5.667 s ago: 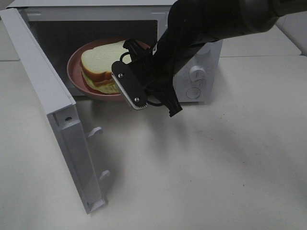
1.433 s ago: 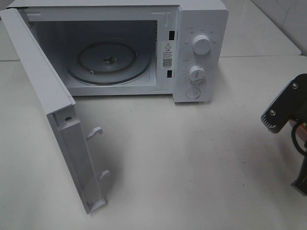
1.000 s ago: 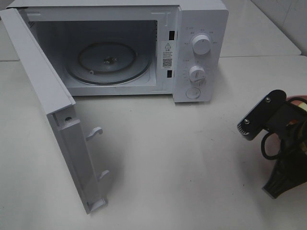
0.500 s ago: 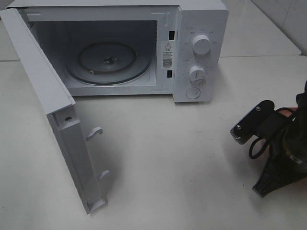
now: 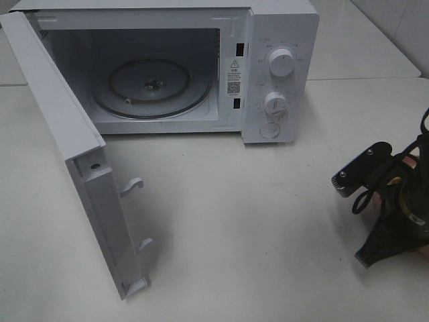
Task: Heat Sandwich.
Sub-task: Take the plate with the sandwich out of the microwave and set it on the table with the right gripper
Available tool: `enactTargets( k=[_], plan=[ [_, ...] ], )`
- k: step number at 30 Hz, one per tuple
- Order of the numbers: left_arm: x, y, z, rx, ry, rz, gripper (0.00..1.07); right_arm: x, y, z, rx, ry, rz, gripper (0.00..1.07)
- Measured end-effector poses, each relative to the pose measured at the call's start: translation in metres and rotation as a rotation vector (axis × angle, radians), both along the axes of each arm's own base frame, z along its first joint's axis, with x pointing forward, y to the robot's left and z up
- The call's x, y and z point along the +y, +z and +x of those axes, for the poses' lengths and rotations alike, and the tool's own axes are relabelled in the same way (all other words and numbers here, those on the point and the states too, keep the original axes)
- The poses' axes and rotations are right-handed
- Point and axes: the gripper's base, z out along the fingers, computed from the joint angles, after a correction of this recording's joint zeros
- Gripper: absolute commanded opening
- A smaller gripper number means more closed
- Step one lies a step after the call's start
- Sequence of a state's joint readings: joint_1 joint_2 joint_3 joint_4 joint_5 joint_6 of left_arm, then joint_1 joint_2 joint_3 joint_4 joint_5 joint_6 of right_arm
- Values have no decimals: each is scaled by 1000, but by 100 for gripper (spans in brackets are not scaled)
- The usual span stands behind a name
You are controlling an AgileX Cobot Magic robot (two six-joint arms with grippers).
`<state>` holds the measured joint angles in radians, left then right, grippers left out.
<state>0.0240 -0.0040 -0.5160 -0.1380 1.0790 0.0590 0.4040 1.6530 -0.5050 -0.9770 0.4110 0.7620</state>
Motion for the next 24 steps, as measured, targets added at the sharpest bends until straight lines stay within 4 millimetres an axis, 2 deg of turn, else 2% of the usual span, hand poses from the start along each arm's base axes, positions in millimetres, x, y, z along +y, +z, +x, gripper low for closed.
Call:
enactTargets(
  k=[2,5,6,7,8,9,10,11,12,15,16,18,19,21,24],
  plan=[
    [0,0,0,0,0,0,98,0,0,0,-3,-1,1,10],
    [0,0,0,0,0,0,98,0,0,1,-11,-9,8,24],
    [0,0,0,0,0,0,98,0,0,1,-11,-9,8,24],
    [0,0,0,0,0,0,98,0,0,1,-12,-11,9,34],
    [0,0,0,0,0,0,98,0,0,1,-12,-14,10,40],
    [0,0,0,0,0,0,98,0,1,0,-13,-20,14,45],
    [0,0,0,0,0,0,98,0,1,0,-13,-20,14,45],
    [0,0,0,0,0,0,98,1,4,-1,-22,-40,30,53],
    [0,0,0,0,0,0,98,1,6,-1,-31,-49,41,57],
    [0,0,0,0,0,0,98,1,12,-2,-50,-66,63,63],
    [0,0,0,0,0,0,98,2,19,-4,-68,-77,88,69],
    [0,0,0,0,0,0,98,2,29,-6,-89,-72,117,75],
    [0,0,0,0,0,0,98,2,29,-6,-89,-72,117,75],
    [0,0,0,0,0,0,98,3,35,-9,-93,-62,134,84],
    [0,0,0,0,0,0,98,3,42,-13,-79,-39,145,87]
  ],
)
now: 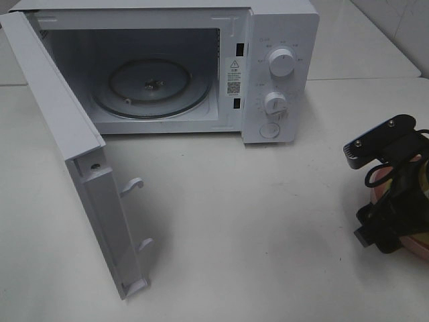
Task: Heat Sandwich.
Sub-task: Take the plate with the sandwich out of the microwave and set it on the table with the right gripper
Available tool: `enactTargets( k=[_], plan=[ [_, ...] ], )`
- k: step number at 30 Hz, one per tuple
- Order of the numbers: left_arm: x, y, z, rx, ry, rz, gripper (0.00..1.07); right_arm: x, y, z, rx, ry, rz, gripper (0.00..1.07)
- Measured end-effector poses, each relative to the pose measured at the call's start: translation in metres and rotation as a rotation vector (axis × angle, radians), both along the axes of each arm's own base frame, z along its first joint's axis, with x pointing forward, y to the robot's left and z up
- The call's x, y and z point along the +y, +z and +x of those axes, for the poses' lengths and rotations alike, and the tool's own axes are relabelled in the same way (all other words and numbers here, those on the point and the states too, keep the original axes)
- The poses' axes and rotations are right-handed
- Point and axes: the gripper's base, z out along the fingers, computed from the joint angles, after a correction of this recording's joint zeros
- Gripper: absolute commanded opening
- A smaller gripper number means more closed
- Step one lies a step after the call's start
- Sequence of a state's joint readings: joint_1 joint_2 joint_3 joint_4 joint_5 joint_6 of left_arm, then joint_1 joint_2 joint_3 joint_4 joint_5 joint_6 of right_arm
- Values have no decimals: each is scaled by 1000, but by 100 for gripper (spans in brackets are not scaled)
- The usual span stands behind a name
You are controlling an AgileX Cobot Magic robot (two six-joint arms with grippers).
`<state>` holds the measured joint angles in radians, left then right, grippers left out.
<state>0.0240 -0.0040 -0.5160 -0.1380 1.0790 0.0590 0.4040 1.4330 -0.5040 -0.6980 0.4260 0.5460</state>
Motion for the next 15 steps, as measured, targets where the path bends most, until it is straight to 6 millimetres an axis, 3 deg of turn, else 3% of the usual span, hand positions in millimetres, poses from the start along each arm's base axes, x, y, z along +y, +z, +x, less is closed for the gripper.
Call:
enactTargets(
  k=[7,15],
  plan=[
    [0,0,0,0,0,0,98,3,19,-12,16,22,87,85],
    [0,0,0,0,0,0,98,6,66,-22,9,3,179,82]
  ],
)
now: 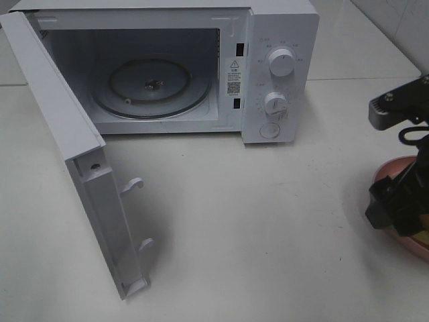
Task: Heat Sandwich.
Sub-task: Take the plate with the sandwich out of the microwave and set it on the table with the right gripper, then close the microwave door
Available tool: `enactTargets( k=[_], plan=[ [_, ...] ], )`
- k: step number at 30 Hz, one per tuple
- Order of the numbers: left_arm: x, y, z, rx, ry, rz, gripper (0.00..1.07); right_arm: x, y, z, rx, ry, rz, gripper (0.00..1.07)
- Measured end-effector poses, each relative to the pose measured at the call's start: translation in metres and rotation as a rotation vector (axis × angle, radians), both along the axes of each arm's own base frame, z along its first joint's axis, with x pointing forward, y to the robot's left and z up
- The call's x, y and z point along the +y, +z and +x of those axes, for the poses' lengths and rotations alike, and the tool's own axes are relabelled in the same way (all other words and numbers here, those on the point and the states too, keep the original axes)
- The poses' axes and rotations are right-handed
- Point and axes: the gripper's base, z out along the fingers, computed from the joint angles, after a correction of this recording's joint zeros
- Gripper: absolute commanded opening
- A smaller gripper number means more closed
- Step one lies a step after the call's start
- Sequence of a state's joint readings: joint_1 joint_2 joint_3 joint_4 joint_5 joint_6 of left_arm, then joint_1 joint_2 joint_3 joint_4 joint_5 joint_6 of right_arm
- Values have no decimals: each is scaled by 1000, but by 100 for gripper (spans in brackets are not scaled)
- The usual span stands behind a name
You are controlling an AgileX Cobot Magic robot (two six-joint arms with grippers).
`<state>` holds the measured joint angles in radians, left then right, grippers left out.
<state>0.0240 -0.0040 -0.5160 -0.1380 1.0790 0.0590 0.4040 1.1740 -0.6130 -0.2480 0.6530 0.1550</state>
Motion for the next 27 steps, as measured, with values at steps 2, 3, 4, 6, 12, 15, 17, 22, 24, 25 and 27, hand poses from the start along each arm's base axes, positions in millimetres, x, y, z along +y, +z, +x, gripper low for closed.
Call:
enactTargets(
  k=[2,3,4,6,12,15,17,22,24,25,27],
  plan=[
    [0,0,0,0,0,0,98,-1,12,-4,-13,-10,24,82],
    [0,0,0,0,0,0,98,-1,16,-6,-20,-11,32,82],
    [0,0,0,0,0,0,98,-2,22,-9,-28,-17,43,81],
    [0,0,0,0,0,0,98,-6,34,-19,-54,-24,58,81],
    [0,0,0,0,0,0,98,-14,47,-39,-60,-42,73,79],
    [0,0,0,0,0,0,98,-22,57,-55,-82,-52,80,78],
    [0,0,0,0,0,0,98,-24,59,-60,-91,-55,84,78],
    [0,0,0,0,0,0,98,-34,68,-81,-110,-69,91,77],
    [0,0,0,0,0,0,98,-39,71,-92,-118,-77,95,76],
    [0,0,0,0,0,0,98,-39,71,-92,-118,-77,95,76],
    [0,0,0,0,0,0,98,-44,74,-103,-131,-83,102,76]
  ],
)
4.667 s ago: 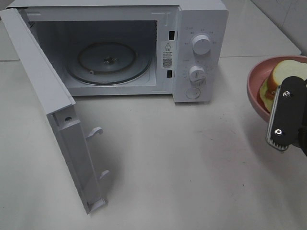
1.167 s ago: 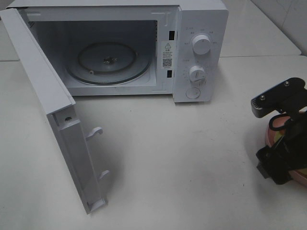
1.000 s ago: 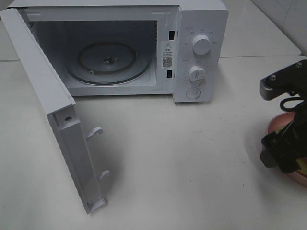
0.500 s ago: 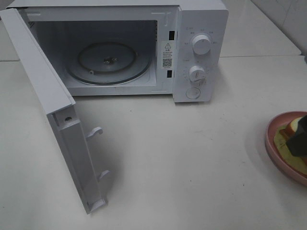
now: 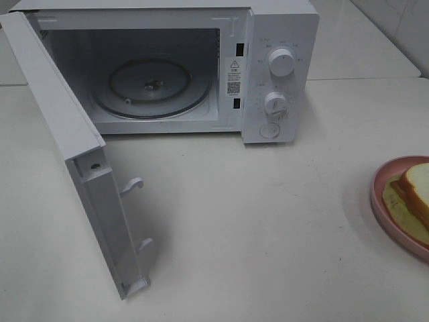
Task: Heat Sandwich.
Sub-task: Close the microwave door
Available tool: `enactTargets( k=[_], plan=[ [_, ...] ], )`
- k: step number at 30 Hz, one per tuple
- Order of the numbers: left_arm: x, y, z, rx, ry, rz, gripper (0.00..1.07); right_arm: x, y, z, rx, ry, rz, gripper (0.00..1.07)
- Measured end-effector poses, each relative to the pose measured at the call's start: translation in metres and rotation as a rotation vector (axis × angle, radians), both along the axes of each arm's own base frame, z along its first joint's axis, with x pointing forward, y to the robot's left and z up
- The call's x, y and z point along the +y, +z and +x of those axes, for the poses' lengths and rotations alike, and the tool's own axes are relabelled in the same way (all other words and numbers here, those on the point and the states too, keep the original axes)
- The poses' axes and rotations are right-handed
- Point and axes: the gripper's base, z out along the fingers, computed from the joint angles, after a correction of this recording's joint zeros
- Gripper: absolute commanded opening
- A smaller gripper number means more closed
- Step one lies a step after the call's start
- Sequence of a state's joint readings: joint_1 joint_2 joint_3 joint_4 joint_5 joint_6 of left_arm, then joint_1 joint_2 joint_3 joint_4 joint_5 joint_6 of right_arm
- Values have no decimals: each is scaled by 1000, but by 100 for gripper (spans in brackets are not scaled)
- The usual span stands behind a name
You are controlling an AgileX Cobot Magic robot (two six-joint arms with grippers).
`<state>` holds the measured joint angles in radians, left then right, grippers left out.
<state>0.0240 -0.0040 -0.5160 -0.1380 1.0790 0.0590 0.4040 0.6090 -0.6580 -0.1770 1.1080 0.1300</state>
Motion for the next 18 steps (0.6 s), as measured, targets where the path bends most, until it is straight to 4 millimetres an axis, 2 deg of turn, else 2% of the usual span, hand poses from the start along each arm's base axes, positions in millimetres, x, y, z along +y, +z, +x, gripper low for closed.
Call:
enactTargets(
  k=[9,18],
  plan=[
    [0,0,0,0,0,0,98,-14,9,-31,-130,-16,55,76],
    [0,0,0,0,0,0,98,-25,14,-52,-251,-96,81,76]
  ],
)
